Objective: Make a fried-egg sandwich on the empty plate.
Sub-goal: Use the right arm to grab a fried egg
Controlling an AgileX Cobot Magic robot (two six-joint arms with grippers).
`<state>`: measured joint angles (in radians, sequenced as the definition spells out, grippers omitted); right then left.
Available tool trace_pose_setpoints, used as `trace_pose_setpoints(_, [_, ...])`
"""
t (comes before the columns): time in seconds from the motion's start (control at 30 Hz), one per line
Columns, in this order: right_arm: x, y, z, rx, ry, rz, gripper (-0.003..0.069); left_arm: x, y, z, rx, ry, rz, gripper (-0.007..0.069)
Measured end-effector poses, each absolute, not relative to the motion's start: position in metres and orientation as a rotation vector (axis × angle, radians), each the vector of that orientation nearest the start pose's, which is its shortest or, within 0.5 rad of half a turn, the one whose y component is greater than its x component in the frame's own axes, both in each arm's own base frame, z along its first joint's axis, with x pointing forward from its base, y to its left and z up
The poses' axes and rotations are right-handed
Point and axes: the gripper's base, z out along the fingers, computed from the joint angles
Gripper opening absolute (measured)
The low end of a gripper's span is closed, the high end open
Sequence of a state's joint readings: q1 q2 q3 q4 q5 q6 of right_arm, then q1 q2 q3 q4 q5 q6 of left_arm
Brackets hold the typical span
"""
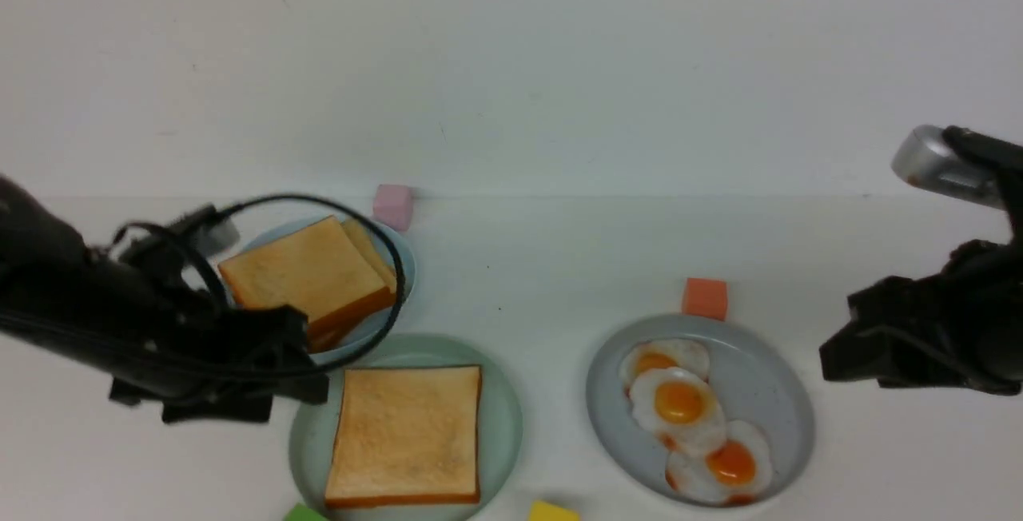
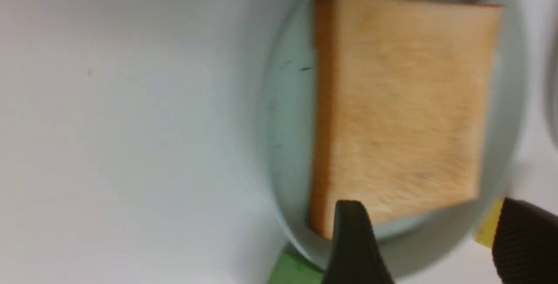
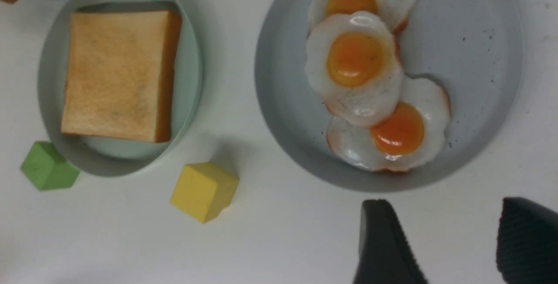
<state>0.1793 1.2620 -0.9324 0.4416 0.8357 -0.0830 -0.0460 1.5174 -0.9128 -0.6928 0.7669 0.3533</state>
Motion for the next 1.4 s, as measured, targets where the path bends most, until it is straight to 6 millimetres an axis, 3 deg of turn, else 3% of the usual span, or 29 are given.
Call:
trace_pose_setpoints(0.13, [0.254, 0.072, 0.272, -0.062, 2.675, 0.577, 0.0382, 0.262, -0.077, 0.266, 0.154, 2.609, -0.698, 0.037])
trace_pose_setpoints(0.27, [0.284, 0.063, 0.251, -0.059, 2.709, 0.628, 0.0382, 0.226, -0.116, 0.297, 0.449, 2.491, -0.699, 0.0208])
trace_pose_setpoints(0.43, [0.313, 0.065, 0.224, -0.239, 2.702, 0.748, 0.0382, 0.199, -0.148, 0.309, 0.629, 2.404, -0.726, 0.0014])
trace_pose_setpoints(0.5, [0.32, 0.067, 0.214, -0.285, 2.703, 0.773, 0.0382, 0.195, -0.152, 0.311, 0.658, 2.388, -0.729, -0.0013])
trace_pose_setpoints(0.63, [0.335, 0.07, 0.192, -0.329, 2.722, 0.804, 0.0382, 0.193, -0.156, 0.31, 0.691, 2.38, -0.709, -0.0013])
trace_pose_setpoints(0.87, [0.354, 0.072, 0.171, -0.268, 2.732, 0.838, 0.0372, 0.194, -0.155, 0.309, 0.676, 2.387, -0.681, -0.0013])
trace_pose_setpoints(1.1, [0.361, 0.073, 0.153, -0.238, 2.746, 0.858, 0.032, 0.194, -0.154, 0.309, 0.678, 2.388, -0.673, -0.0013])
trace_pose_setpoints(1.3, [0.365, 0.073, 0.142, -0.18, 2.751, 0.87, 0.0153, 0.194, -0.153, 0.309, 0.67, 2.397, -0.658, -0.0013])
trace_pose_setpoints(1.4, [0.366, 0.074, 0.142, -0.168, 2.747, 0.877, 0.0027, 0.194, -0.152, 0.308, 0.662, 2.411, -0.644, -0.0013])
